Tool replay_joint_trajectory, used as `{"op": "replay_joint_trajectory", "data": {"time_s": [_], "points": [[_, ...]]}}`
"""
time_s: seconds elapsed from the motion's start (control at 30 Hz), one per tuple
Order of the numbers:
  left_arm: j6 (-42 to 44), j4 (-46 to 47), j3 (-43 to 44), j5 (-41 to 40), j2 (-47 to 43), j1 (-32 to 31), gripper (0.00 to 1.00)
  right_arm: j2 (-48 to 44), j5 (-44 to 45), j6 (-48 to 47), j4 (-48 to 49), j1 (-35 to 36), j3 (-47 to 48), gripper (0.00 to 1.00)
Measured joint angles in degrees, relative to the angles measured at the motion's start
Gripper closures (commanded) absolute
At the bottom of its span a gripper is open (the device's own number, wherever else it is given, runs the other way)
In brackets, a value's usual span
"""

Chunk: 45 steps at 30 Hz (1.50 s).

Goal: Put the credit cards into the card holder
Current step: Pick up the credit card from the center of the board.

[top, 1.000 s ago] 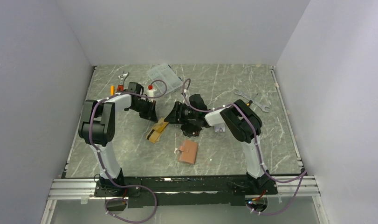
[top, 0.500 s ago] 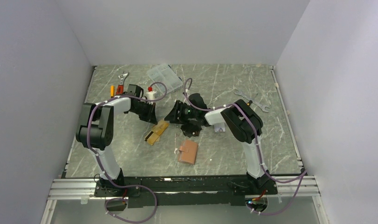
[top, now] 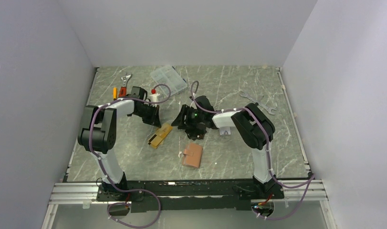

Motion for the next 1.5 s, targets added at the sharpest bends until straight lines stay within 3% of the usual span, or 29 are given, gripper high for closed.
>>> {"op": "replay_joint_trajectory", "data": {"time_s": [0.37, 0.43, 0.63, 0.67, 0.73, 0.8, 1.07, 1.5], "points": [[-3.9, -1.3, 0.0, 1.6, 0.0, 0.0, 1.00, 0.0, -2.1, 1.2, 0.7, 2.4, -0.9, 0.44], [-4.3, -1.4, 0.0, 2.3, 0.0, 0.0, 0.96, 0.8, -2.9, 2.3, 1.9, 2.7, -0.6, 0.44], [-4.0, -2.5, 0.0, 3.7, -1.6, 0.5, 0.77, 1.7, -3.6, 3.6, 3.1, 2.9, -0.1, 0.43], [-3.8, -2.7, -0.1, 3.7, -2.3, 0.7, 0.72, 1.7, -3.5, 3.6, 3.1, 2.9, -0.1, 0.43], [-2.6, -2.8, -0.5, 3.5, -3.7, 0.9, 0.45, 1.7, -3.5, 3.6, 3.1, 2.9, -0.1, 0.43], [-1.5, -3.2, -1.2, 3.4, -5.3, 1.0, 0.37, 1.7, -3.3, 3.6, 3.1, 2.9, -0.1, 0.43], [2.5, -4.4, -5.1, -0.9, -7.2, -0.3, 0.38, 1.7, -3.2, 3.7, 3.1, 2.9, -0.2, 0.43], [6.6, -4.4, -5.7, -12.5, -8.3, -6.3, 0.55, -0.8, -2.4, 3.8, 4.2, 2.3, -4.0, 0.43]]}}
